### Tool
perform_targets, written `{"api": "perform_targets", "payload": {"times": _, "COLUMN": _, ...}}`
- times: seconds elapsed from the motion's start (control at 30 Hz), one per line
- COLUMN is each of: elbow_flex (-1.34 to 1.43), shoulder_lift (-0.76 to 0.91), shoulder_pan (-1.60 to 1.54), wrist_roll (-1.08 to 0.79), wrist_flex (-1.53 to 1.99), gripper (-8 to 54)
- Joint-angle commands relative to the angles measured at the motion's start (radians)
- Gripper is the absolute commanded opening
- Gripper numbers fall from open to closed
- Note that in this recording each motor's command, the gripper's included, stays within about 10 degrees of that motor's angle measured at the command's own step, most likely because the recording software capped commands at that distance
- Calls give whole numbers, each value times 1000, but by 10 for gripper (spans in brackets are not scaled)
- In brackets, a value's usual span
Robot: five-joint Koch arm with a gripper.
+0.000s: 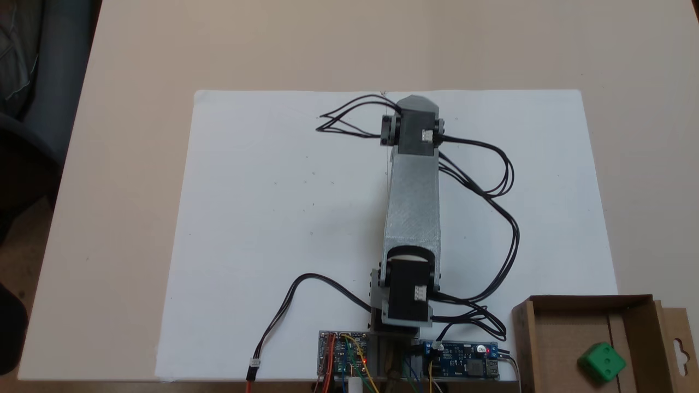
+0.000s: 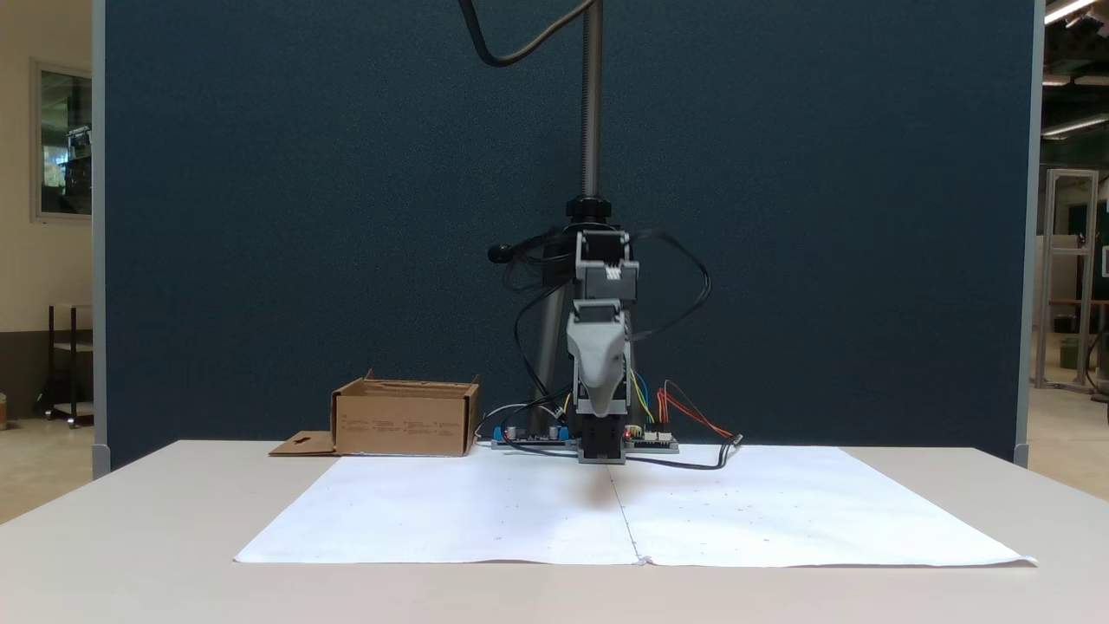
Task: Grasp a green dice and put it in the bin.
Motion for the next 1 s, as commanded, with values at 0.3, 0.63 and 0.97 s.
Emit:
{"api": "perform_targets", "payload": {"times": 0.3, "elbow_flex": 572, "shoulder_lift": 219, "shoulder_pan": -89, "wrist_roll": 8, "wrist_flex": -564, "gripper": 430}}
{"api": "perform_targets", "payload": {"times": 0.63, "elbow_flex": 894, "shoulder_lift": 279, "shoulder_pan": 26, "wrist_roll": 6, "wrist_flex": -1009, "gripper": 413}}
{"api": "perform_targets", "payload": {"times": 0.97, "elbow_flex": 1210, "shoulder_lift": 428, "shoulder_pan": -5, "wrist_roll": -17, "wrist_flex": -1442, "gripper": 413}}
